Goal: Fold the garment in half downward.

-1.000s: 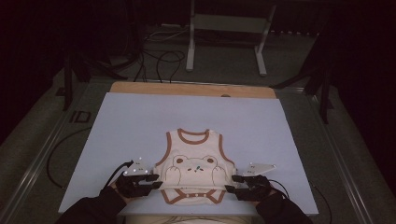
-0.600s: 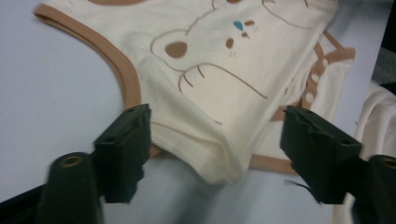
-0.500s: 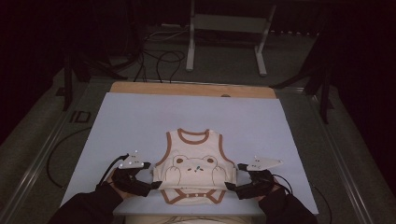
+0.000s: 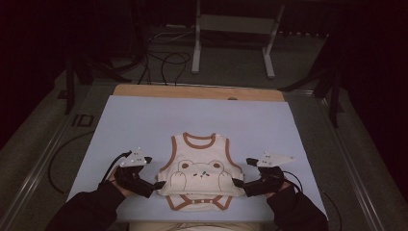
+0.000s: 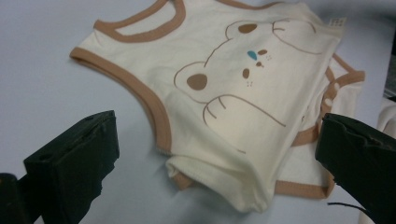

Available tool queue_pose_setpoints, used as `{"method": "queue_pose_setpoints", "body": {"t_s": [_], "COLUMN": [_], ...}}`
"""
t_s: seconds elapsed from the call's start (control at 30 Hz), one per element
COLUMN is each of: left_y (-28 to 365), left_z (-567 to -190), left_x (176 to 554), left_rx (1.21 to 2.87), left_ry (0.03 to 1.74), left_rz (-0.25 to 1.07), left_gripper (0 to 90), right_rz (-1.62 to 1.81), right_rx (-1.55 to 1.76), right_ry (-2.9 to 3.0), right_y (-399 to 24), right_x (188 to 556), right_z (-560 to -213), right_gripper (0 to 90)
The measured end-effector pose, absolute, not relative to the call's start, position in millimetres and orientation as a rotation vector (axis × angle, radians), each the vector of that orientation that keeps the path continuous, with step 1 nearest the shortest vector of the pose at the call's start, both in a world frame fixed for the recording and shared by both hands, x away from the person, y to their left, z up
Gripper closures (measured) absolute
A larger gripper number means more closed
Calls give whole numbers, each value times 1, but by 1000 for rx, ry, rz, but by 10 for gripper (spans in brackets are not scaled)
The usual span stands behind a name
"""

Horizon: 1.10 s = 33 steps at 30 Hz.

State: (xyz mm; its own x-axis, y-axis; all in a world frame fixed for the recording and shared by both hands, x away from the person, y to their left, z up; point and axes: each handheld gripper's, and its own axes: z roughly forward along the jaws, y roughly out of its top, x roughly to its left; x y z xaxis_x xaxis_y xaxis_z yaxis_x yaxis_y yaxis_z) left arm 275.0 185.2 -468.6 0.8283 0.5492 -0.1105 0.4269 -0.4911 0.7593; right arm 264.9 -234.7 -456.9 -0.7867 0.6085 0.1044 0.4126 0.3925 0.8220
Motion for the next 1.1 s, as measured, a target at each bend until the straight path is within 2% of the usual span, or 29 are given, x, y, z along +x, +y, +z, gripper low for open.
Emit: {"method": "queue_pose_setpoints", "body": {"t_s": [0.73,1.1], "left_y": [184,177], "left_z": [-440,-438], "left_x": [306,319], "left_rx": [2127,2127], "left_ry": [671,651], "left_rz": [202,212], "left_gripper": [5,6], "right_rz": [1330,1330], "right_rx": [805,790], "right_ry": [2411,2403], "right_y": [-216,-211], "right_x": [303,320], "right_z": [-430,-428], "right_gripper": [90,90]}}
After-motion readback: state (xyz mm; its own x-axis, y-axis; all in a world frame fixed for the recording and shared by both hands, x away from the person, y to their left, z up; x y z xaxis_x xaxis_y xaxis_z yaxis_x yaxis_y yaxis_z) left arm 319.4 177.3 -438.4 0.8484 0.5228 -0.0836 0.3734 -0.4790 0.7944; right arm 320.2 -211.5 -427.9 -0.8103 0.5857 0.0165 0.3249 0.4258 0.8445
